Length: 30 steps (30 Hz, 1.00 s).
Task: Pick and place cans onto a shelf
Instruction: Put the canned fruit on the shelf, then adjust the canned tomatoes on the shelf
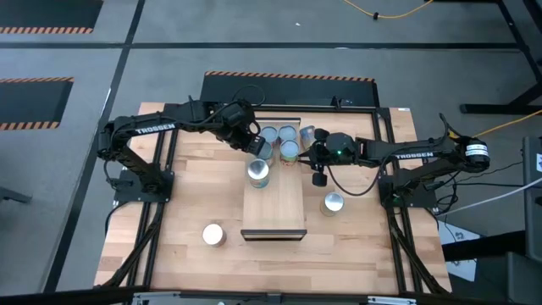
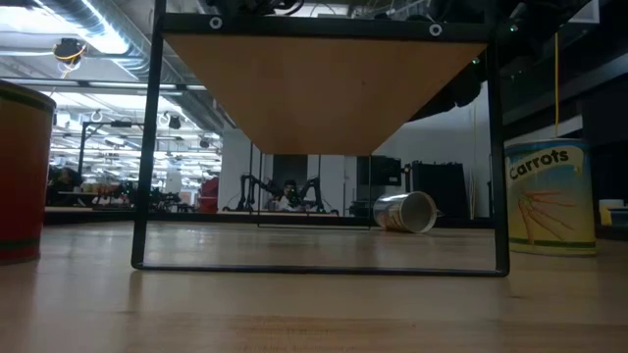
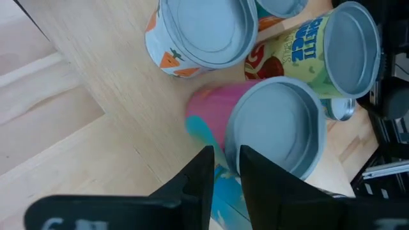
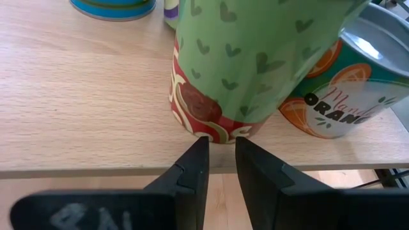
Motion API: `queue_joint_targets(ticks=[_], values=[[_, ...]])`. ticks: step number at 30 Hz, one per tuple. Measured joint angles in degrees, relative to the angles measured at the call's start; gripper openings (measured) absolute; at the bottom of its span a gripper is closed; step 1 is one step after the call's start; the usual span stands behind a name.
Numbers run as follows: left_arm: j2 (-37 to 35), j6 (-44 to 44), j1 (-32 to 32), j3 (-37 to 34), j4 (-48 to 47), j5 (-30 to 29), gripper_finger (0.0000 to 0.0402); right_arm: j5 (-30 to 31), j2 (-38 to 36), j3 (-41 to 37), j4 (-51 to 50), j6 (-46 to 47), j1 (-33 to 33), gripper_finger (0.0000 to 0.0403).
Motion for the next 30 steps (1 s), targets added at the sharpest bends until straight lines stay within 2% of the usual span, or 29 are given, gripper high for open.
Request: queue_joint_targets(ticks=[7,20,30], values=[[-0.4,0.0,0.0,0.0,0.2,0.0,0.0067,0.0,0.0,0.0,-0.1,0.0,0.0,0.0083],[-0.6,0.4,0.0,0.0,6.4,-0.1,0.0067,0.1,0.0,0.0,-0.1,-0.1,0.0,0.0083],[-7.3,3.5,0.7,0.1,9.1,-3.6,0.0067,0.1,-0.9,0.0,-0.4,-0.2,0.0,0.0083]])
